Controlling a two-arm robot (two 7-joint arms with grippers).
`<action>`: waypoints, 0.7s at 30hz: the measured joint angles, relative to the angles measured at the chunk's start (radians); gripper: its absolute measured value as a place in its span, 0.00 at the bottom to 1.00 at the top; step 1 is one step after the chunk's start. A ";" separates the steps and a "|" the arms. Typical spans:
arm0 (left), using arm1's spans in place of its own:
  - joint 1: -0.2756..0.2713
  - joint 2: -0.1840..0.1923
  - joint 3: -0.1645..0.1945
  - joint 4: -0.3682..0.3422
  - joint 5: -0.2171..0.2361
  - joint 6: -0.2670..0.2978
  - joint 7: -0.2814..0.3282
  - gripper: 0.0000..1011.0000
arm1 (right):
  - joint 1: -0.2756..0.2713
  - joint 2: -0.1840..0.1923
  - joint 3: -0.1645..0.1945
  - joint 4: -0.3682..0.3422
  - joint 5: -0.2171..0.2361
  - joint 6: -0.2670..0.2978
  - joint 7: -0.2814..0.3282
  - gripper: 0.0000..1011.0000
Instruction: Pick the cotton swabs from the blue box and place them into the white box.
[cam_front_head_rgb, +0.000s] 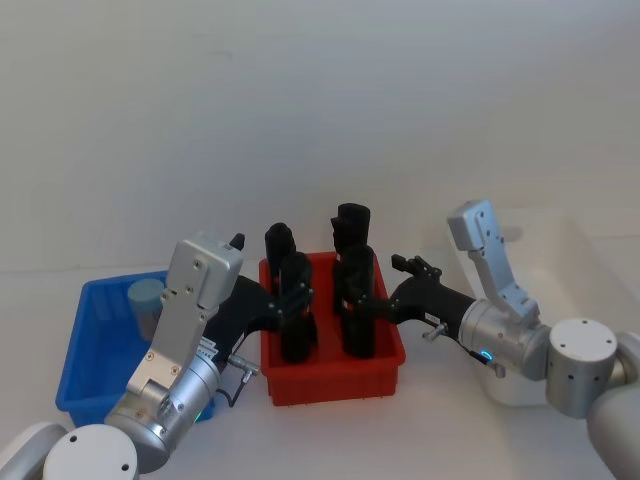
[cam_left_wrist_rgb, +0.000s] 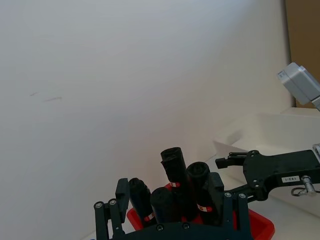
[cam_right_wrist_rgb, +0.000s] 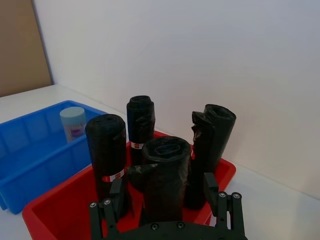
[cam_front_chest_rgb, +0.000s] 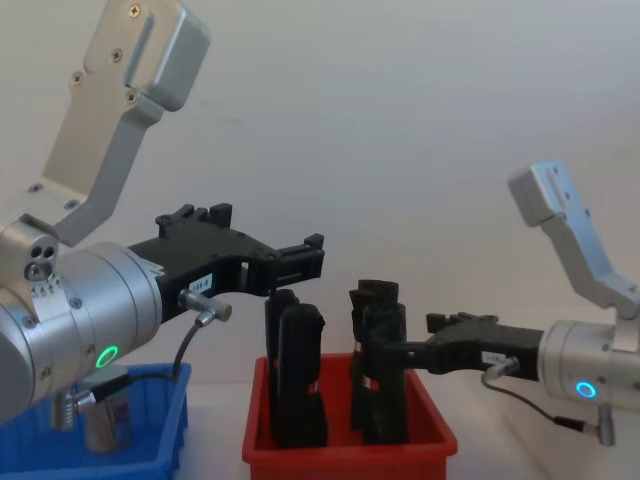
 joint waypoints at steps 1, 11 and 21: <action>0.000 0.000 0.000 0.000 0.000 0.000 0.000 0.99 | 0.013 -0.006 -0.002 0.025 0.001 -0.007 0.005 0.99; 0.000 0.000 0.000 0.000 0.000 0.000 0.000 0.99 | 0.137 -0.055 -0.012 0.259 0.010 -0.092 0.053 0.99; 0.000 0.000 0.000 0.000 0.000 0.000 0.000 0.99 | 0.228 -0.088 -0.016 0.426 0.009 -0.155 0.072 0.99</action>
